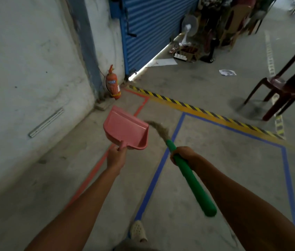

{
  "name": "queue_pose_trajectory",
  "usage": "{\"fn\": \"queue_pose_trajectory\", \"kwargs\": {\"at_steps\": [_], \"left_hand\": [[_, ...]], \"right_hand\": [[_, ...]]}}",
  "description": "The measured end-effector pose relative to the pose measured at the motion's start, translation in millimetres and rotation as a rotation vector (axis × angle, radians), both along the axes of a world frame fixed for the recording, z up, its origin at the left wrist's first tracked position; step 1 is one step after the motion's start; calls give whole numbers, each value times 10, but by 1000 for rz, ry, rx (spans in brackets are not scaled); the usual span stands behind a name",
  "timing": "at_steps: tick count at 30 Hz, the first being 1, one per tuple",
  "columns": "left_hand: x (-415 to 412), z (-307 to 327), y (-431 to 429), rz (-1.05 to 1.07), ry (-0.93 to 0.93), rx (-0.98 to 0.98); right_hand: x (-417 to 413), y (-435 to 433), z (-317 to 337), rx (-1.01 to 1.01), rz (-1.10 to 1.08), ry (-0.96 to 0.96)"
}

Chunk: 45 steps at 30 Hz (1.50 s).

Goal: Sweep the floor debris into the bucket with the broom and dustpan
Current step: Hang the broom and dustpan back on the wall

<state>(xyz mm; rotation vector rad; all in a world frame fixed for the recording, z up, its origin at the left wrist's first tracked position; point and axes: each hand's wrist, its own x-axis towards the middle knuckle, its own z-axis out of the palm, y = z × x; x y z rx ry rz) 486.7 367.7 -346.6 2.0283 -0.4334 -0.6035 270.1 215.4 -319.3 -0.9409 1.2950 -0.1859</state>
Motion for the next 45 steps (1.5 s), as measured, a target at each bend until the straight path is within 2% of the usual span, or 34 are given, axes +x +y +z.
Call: {"fn": "queue_pose_trajectory", "kwargs": {"at_steps": [2,7,11,16,23,26,30,32,36,38,41,45], "left_hand": [[293,108,-271,-2,-5,-2],[865,382,-874,27,-56,-10],[1246,517,-1387,66,-33,-65],[1697,652,-2178,76,-7,-152],[2399,1054,-3494,164,-56,-198],[2733,1314,-3954,184,-95,-176],[3164,1635,-4360,163,-144,-84],[3356,1769,-4526,136,-179,-17],[3803,1982,-4886,90,-178,-4],[4082,2059,-5088,87,-201,7],[4540,2164,-5439,144,-221,-19],[5108,2329,-5901,188,-304,-106]], "right_hand": [[302,-299,123,-17,-19,-4],[938,-816,254,12,-88,-148],[1433,-1307,210,42,-138,-153],[1992,-2122,299,120,-262,-328],[2734,-3471,561,58,117,-456],[3032,-4013,740,-59,249,-347],[3461,-4705,819,-410,401,-90],[3690,-4974,797,-508,429,-17],[4197,-5442,820,-788,552,135],[4503,-5683,869,-908,583,145],[5043,-6059,1022,-1032,574,62],[5679,-6509,1156,-1023,564,75]]}}
